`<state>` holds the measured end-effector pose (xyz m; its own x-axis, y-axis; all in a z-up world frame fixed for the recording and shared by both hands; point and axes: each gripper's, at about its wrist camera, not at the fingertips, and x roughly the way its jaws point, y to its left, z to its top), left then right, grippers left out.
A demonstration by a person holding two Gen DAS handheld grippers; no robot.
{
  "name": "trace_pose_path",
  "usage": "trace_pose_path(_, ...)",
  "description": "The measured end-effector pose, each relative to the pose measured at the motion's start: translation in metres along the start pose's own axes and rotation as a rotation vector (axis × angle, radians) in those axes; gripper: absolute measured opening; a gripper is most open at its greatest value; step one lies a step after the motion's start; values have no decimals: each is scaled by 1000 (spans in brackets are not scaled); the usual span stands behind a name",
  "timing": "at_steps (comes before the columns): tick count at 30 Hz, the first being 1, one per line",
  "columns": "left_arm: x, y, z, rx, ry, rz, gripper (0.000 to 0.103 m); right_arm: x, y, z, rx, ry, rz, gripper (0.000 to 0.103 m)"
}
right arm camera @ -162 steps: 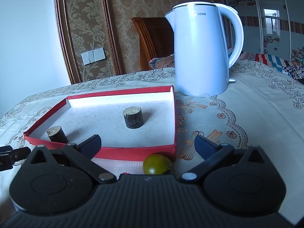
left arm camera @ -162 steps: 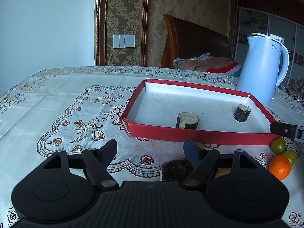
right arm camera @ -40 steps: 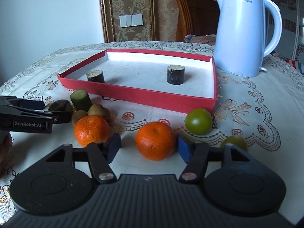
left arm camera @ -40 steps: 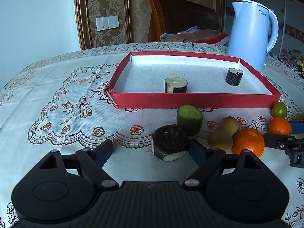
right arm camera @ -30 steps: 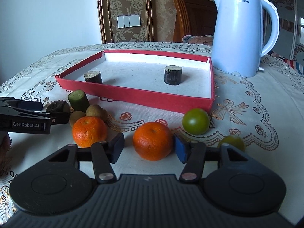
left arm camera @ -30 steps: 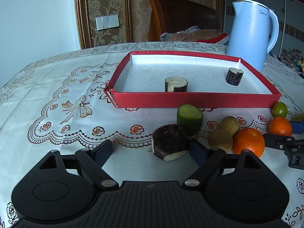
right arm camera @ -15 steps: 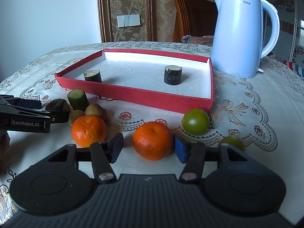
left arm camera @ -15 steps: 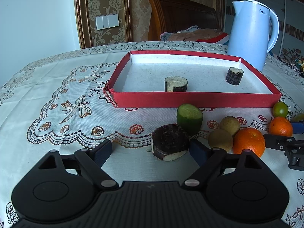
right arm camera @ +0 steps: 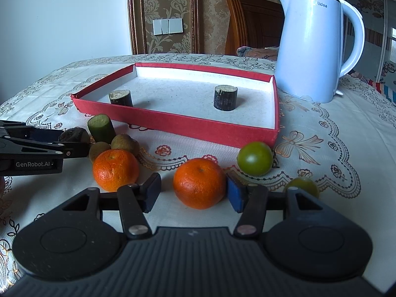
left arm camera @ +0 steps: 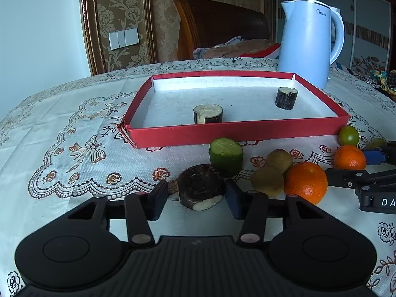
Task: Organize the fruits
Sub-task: 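Close left tool on the dark round slice while right tool grasps the orange, then carry the dark slice with left tool while right tool carries the orange over the tray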
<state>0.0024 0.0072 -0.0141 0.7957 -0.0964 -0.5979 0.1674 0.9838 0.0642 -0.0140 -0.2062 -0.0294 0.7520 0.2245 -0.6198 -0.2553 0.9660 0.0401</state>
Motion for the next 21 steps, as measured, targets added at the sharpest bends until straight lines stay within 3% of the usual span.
trace_pose_path(7,-2,6,1,-28,-14,-4,40,-1,-2,0,11,-10,-18,40)
trace_pose_path(15,-14,26,5,-141,-81,-12,40,-6,-5,0,32,-41,-4,40)
trace_pose_path(21,-16,23,8,-134,-106,8,41,-20,-5,-1,34,-119,-19,40)
